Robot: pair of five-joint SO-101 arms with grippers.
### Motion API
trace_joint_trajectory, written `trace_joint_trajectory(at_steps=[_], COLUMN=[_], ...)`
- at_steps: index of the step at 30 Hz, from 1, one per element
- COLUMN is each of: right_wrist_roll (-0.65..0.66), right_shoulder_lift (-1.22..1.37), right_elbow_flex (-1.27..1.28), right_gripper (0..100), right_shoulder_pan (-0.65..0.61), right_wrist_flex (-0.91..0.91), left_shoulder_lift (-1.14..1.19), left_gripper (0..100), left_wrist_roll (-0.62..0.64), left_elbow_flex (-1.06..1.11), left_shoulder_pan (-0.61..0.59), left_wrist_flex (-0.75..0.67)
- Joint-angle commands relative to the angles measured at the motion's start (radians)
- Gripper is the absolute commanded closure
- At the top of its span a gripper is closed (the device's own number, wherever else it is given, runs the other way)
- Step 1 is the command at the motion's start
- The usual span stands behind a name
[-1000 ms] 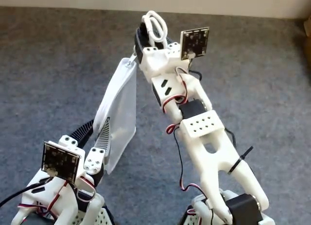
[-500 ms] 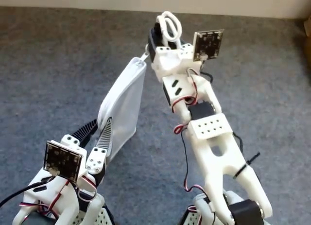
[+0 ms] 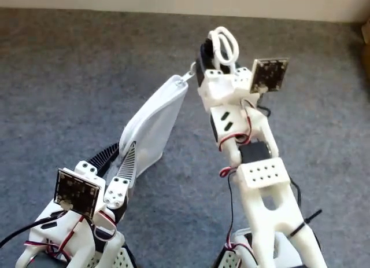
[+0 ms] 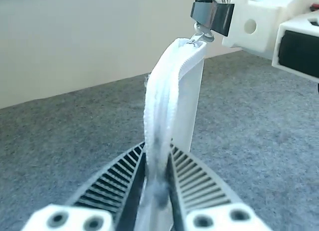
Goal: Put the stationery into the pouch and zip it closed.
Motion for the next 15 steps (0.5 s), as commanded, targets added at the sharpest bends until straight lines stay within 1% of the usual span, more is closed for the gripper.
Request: trace_joint_trajectory(at_steps=[1, 4, 6, 7, 11, 15], right_wrist_roll=[0.000, 0.002, 0.046, 0.072, 0.117, 0.118], right_shoulder_lift=[-0.050, -0.096, -0.128, -0.147, -0.234, -0.334], right_elbow_flex=[0.027, 0.070, 0.104, 0.122, 0.199, 0.283], right_gripper=[98.8, 98.8, 98.8, 98.8, 98.8, 98.8], right_shoulder_pan=[0.168, 0.168, 0.168, 0.168, 0.168, 0.165], right_wrist_flex=[-0.021, -0.021, -0.021, -0.021, -0.021, -0.021], left_shoulder_lift=[-0.012, -0.010, -0.012, -0.012, -0.008, -0.008], left_gripper=[96, 84, 76, 75, 74, 74], left_wrist_roll=[0.006, 0.011, 0.012, 0.012, 0.014, 0.014], left_elbow_flex=[0.021, 0.038, 0.064, 0.073, 0.094, 0.139], left_shoulder_pan=[-0.021, -0.022, -0.025, -0.047, -0.150, -0.166], left_wrist_flex=[0.043, 0.044, 0.037, 0.037, 0.006, -0.051])
